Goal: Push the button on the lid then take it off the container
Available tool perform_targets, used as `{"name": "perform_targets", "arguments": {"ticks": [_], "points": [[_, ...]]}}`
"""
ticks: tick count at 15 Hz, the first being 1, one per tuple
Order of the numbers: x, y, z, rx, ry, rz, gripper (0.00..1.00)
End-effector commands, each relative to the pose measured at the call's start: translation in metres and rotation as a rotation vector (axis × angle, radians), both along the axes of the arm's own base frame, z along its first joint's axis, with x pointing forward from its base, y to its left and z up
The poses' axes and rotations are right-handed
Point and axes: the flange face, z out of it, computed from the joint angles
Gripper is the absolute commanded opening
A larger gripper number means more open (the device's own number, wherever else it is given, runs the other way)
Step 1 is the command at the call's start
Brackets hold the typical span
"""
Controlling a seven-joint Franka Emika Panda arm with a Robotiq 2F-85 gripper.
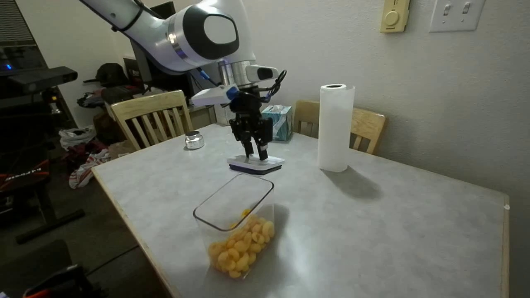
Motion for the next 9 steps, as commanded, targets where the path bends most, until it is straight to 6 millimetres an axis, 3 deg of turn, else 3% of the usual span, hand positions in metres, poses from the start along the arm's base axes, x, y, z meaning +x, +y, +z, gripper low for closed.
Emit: {"name": "perform_targets", "arguments": {"ticks": [1,5,9], "points": [[0.015,-0.006,-0.002,-0.010,0.015,-0.001,0.28],[0.033,-0.005,0.007,-0.014,-0.009,0.010,0.28],[0.055,0.016,0.017,0.013,-0.034,0.083,0.28]]}}
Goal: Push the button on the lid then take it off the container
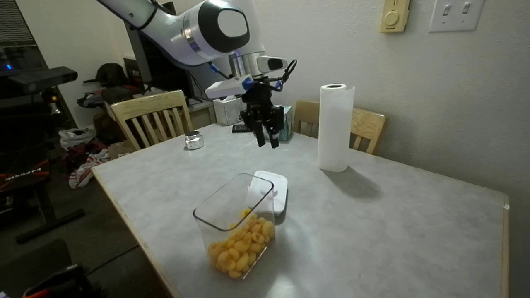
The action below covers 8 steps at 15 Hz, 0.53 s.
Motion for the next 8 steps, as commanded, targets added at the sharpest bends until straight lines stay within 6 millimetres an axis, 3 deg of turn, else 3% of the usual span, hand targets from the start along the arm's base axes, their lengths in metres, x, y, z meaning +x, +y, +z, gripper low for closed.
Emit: {"name": "perform_targets", "arguments": {"ticks": [1,4,8], "points": [[0.022,0.018,0.004,0.023,0.011,0.073,0.28],[0.027,0.027,0.004,0.025,0.013,0.117,0.28],[0.020,0.026,-0.004,0.033,0.035,0.134,0.30]]}}
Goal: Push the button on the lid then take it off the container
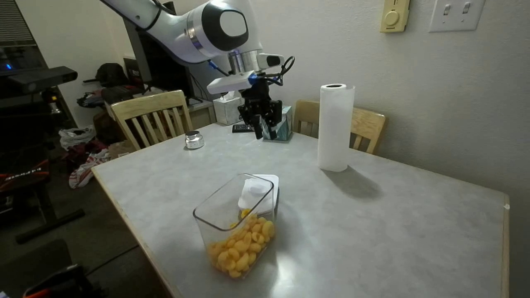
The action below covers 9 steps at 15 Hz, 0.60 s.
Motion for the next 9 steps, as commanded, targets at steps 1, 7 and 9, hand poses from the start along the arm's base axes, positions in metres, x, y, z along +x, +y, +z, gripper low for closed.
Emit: {"name": "perform_targets", "arguments": {"ticks": [1,7,9], "points": [[-0.006,-0.004,-0.007,0.019,0.048,0.014,0.73],[-0.040,0.004,-0.005,0.040,0.074,0.061,0.99],[-0.056,0.008,0.000,0.062,0.082,0.067,1.00]]}}
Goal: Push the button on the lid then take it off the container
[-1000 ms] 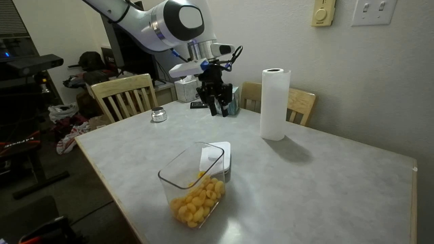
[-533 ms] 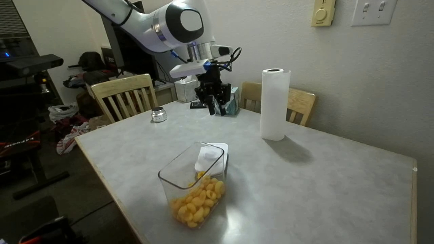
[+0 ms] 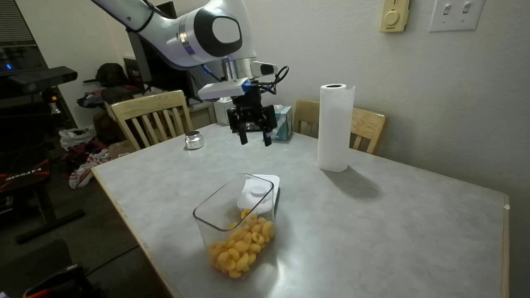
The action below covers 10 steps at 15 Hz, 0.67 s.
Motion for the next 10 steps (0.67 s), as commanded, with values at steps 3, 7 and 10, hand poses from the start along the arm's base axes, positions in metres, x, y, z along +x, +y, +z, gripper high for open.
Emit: {"name": "perform_targets", "arguments": {"ticks": [3,7,10], "points": [[-0.058,0.009,0.032,0.063,0.022,0.015,1.00],[-0.092,0.008,0.058,0.062,0.004,-0.008,1.00],[-0.115,0.007,0.066,0.094,-0.002,-0.029,1.00]]}}
